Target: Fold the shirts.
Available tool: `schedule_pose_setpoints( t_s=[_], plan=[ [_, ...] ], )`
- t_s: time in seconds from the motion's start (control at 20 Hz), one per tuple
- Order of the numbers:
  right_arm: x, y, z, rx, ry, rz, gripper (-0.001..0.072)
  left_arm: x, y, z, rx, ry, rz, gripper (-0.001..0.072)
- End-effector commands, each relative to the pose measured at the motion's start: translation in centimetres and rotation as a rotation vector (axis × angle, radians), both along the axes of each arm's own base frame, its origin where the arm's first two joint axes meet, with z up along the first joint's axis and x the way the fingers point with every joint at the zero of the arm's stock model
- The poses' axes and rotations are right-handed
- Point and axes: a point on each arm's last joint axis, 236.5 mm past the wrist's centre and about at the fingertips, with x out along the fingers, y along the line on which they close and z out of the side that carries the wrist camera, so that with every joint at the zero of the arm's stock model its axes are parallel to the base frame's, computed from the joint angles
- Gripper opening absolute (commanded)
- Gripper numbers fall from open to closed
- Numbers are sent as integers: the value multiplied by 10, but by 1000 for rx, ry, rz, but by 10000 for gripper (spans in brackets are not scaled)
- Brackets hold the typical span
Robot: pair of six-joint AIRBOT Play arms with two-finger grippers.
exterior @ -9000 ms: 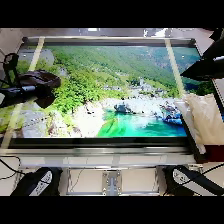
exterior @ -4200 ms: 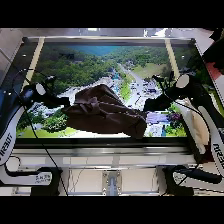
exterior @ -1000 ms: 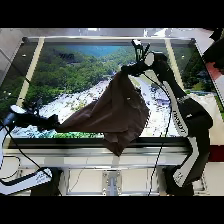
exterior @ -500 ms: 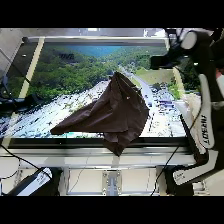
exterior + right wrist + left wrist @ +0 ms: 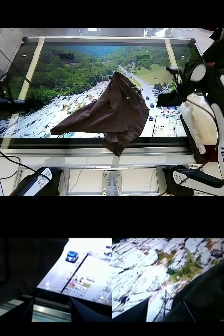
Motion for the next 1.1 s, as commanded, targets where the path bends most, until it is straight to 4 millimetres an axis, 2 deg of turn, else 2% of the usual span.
schedule_pose_setpoints(
  t_s=[0.0, 0.1, 0.15, 0.25, 0.35, 0.5, 0.8, 0.9, 0.95, 1.05],
  plan=[
    [-58, 25, -58, 116, 93, -64, 485, -36, 5, -38, 17, 195, -3, 487],
    [-76, 32, -80, 150, 141, -95, 484, -47, -4, -63, -26, 251, 0, 487],
    [-78, 39, -86, 180, 143, -121, 485, -53, -9, -75, -51, 276, 5, 487],
    [-67, 55, -89, 263, 107, -191, 485, -65, -13, -99, -70, 327, 14, 487],
    [-52, 61, -88, 303, 55, -244, 484, -71, -15, -113, -77, 347, 24, 487],
    [-46, 58, -93, 294, 39, -257, 483, -68, -20, -118, -112, 347, 37, 486],
    [-66, 68, -121, 315, 159, -289, 482, -58, -33, -128, -199, 354, 63, 486],
    [-66, 76, -124, 307, 150, -260, 466, -57, -36, -133, -220, 365, 73, 487],
    [-66, 83, -126, 304, 142, -242, 420, -58, -37, -136, -227, 377, 74, 486],
    [-66, 100, -129, 304, 126, -205, 405, -60, -38, -141, -236, 398, 74, 486]
  ],
)
